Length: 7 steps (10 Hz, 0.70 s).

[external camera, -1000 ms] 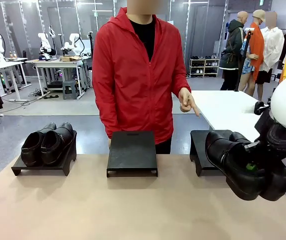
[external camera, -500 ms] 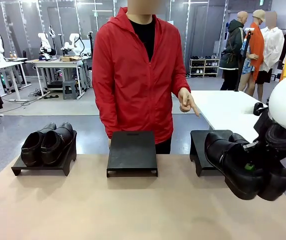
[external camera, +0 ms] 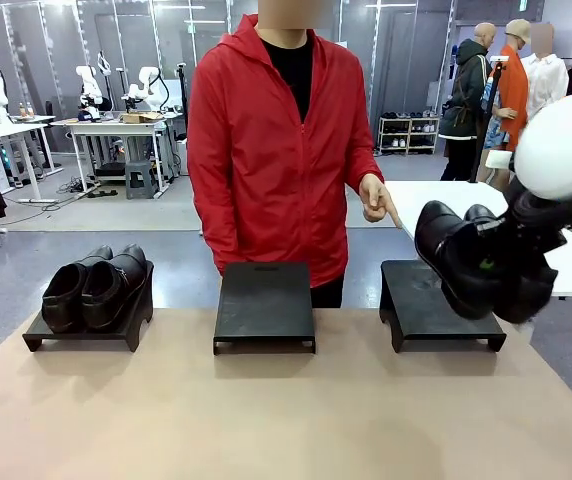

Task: Place the shoes on the stand as instructed by the person.
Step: Pick up another pair of Shoes and place it on the Shoes Stand indicated by the person.

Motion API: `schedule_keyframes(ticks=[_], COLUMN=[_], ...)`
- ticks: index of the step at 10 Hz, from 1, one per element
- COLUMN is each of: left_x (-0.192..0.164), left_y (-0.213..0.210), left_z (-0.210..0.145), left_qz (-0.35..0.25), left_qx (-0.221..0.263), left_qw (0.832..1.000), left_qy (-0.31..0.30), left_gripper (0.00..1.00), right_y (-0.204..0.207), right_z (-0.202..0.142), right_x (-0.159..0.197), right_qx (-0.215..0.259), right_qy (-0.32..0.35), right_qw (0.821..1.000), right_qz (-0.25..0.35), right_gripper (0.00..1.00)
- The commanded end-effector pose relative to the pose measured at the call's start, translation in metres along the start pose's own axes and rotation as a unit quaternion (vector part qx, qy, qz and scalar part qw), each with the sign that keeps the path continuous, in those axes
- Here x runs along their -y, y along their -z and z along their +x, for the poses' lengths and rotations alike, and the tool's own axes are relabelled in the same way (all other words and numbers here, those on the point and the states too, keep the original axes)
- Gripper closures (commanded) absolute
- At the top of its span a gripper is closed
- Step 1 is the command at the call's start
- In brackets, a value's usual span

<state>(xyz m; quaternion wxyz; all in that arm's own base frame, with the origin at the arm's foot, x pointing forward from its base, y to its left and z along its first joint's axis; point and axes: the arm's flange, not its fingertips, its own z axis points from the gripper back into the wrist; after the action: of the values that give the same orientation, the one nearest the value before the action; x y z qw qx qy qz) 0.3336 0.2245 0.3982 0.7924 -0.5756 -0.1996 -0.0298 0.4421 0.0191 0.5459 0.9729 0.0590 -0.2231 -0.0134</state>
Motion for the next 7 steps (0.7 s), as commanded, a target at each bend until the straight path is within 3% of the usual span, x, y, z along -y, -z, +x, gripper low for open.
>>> schedule_keyframes(ticks=[1, 7], left_x=[0.004, 0.004], left_y=[0.0, 0.0], left_z=[-0.005, -0.005], left_qz=[-0.004, -0.004], left_qx=[-0.003, -0.003], left_qw=[1.0, 1.0], left_qy=[0.006, 0.006], left_gripper=[0.0, 0.0], right_y=[0.026, 0.101], right_z=[0.041, 0.102], right_x=[0.003, 0.029], right_qx=[0.04, 0.051], right_qy=[-0.015, -0.032], right_qw=[0.999, 0.998], right_qz=[0.0, 0.004], right_gripper=[0.91, 0.91])
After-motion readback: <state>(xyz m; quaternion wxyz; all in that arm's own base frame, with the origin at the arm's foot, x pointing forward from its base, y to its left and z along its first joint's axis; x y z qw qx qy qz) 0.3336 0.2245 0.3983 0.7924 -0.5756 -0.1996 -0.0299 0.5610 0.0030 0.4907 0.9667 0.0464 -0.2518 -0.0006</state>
